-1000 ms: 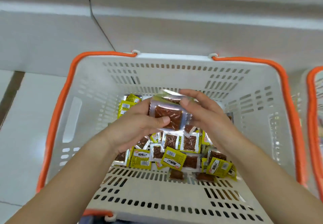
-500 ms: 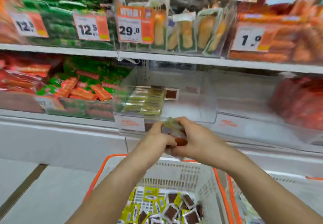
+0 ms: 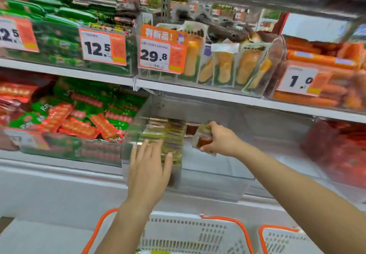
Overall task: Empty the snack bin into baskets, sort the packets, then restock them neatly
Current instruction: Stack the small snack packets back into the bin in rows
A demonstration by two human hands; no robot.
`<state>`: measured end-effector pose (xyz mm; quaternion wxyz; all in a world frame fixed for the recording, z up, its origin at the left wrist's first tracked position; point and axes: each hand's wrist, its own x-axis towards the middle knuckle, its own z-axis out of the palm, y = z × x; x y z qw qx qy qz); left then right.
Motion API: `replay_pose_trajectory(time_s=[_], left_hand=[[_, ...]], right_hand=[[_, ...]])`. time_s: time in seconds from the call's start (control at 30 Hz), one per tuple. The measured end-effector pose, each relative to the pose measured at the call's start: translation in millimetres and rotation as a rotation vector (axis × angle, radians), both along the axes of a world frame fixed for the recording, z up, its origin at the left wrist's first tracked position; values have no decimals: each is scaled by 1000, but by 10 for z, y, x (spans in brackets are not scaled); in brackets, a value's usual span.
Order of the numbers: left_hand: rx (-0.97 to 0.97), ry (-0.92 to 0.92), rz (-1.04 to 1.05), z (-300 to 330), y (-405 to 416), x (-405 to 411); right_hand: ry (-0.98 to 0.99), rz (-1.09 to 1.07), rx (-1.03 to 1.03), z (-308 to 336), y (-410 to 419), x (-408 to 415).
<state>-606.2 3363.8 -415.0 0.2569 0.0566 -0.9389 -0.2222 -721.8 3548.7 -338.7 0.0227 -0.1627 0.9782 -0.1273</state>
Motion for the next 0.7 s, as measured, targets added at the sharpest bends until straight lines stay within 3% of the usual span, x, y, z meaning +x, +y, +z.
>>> replay_pose_trajectory(time_s=[0.23,0.4,0.57,0.7], left_hand=[[-93,75,59,-177,-35,-150],[-71,143,64,-190,-35,-170],[-61,152,57,-204,-42,-165],[-52,158,48,-208,-43,-153]], right_hand=[[-97,3,151,-429,-302,-787],[-125,-56,-57,-641,-388,-997],[-133,-262,-222,-765,-340,-1097],[-232,-368,-476,-763,-336,-1091]])
